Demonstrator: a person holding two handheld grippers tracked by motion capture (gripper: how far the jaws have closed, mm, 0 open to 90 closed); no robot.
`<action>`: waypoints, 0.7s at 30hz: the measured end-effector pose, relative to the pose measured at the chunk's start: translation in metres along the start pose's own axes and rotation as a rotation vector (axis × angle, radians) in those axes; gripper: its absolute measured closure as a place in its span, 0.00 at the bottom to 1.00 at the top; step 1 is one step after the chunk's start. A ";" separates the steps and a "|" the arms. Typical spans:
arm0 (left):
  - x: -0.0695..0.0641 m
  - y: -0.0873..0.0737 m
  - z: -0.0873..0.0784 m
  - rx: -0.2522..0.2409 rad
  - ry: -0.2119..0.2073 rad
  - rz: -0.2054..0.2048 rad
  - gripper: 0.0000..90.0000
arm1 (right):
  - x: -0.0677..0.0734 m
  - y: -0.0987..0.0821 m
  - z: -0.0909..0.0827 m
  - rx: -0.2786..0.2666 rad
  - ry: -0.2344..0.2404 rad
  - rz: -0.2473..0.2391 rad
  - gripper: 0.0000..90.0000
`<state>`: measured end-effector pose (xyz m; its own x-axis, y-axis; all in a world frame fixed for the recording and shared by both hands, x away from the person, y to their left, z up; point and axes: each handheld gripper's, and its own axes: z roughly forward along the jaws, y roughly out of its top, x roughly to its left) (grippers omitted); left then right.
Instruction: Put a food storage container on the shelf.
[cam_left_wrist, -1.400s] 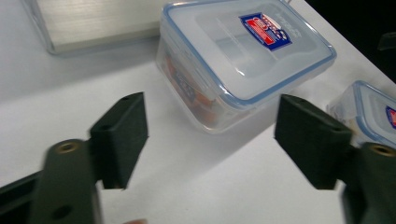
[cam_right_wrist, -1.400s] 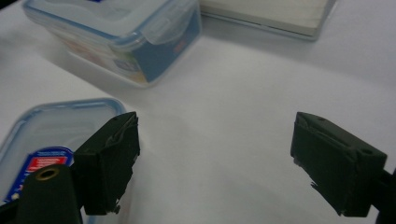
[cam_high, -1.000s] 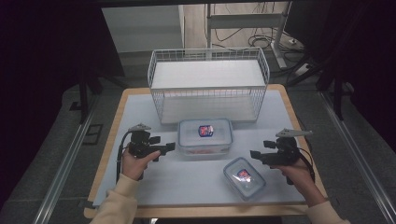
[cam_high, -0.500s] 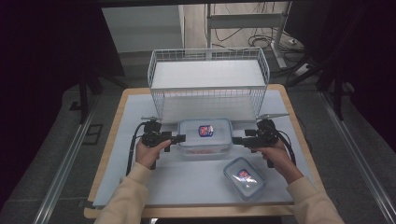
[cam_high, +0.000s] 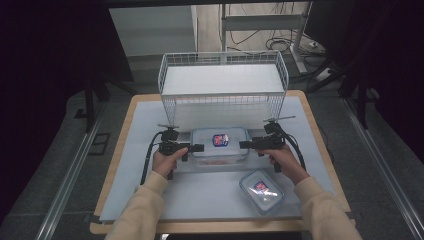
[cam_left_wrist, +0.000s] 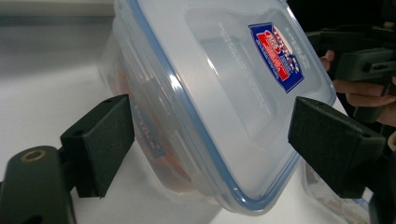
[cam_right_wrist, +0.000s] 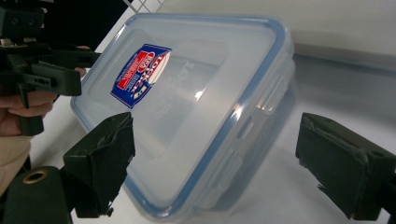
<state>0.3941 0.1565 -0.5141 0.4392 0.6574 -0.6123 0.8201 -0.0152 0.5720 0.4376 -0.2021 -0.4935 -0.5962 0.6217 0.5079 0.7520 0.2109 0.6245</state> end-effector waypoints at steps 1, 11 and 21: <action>0.000 0.000 0.001 -0.002 -0.003 -0.003 0.17 | -0.001 0.000 0.005 0.014 0.001 0.004 0.13; 0.003 -0.001 0.005 0.022 -0.026 -0.019 0.21 | -0.004 -0.001 0.018 0.055 0.056 0.054 0.18; 0.001 -0.006 -0.006 -0.023 -0.036 -0.029 0.36 | -0.007 -0.007 0.001 0.019 0.107 0.096 0.38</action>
<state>0.3877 0.1617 -0.5153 0.4285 0.6299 -0.6478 0.8241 0.0215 0.5660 0.4367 -0.2076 -0.5022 -0.5469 0.5560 0.6259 0.8118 0.1695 0.5588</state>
